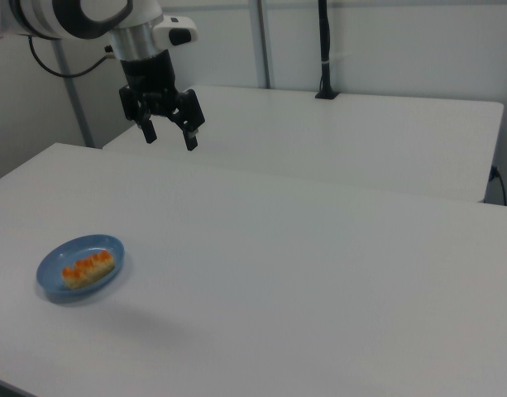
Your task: Put the bread on a plate
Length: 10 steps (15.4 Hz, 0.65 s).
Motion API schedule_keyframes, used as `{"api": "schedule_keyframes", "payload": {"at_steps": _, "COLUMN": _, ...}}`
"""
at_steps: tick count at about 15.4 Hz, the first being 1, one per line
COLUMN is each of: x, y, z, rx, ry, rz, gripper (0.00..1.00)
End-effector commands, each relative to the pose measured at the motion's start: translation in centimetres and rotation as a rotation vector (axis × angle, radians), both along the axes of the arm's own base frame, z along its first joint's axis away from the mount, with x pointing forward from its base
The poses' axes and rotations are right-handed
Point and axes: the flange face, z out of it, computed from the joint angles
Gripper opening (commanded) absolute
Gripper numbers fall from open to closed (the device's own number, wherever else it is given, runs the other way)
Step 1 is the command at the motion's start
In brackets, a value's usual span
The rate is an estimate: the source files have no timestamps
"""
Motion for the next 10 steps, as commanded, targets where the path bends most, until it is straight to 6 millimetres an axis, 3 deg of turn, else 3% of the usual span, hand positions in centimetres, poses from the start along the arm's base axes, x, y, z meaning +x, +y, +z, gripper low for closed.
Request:
{"api": "schedule_keyframes", "payload": {"at_steps": 1, "x": 0.43, "y": 0.90, "z": 0.21, "rx": 0.040, "ry": -0.064, "rz": -0.103, "gripper": 1.00}}
{"api": "schedule_keyframes", "payload": {"at_steps": 10, "x": 0.48, "y": 1.25, "z": -0.13, "rx": 0.043, "ry": -0.060, "rz": -0.116, "gripper": 1.00}}
